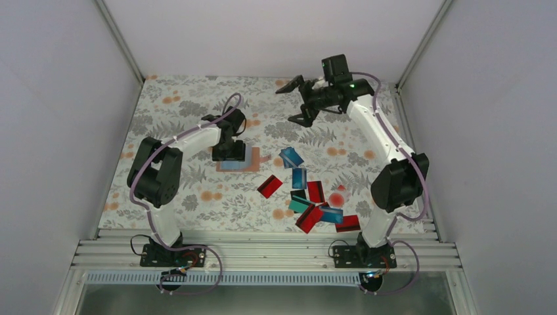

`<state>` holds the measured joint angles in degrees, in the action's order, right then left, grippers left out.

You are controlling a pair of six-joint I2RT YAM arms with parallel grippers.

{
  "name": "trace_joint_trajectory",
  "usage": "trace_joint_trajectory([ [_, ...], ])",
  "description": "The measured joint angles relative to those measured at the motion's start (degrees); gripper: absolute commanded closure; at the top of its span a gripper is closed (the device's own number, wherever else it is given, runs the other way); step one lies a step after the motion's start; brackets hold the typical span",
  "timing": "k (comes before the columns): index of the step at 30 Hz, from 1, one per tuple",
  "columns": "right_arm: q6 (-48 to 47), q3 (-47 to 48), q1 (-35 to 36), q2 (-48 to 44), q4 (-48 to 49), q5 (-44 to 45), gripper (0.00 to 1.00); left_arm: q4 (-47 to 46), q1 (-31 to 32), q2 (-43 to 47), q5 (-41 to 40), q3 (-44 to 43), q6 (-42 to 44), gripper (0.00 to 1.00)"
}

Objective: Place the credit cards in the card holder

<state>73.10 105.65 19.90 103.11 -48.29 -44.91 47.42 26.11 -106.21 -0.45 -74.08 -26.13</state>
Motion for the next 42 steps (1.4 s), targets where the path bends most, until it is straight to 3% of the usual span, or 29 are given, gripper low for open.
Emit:
trace_joint_trajectory([
  [15,-15.8,-23.2,-0.4,-7.6,-0.6,5.7,0.00,-2.0,-3.8,0.0,2.6,0.0,3.3,0.31],
  [42,-18.8,-22.9,-2.7,-9.3,-3.7,7.1,0.00,-5.6,-4.3,-1.4,7.4,2.0,4.5,0.30],
])
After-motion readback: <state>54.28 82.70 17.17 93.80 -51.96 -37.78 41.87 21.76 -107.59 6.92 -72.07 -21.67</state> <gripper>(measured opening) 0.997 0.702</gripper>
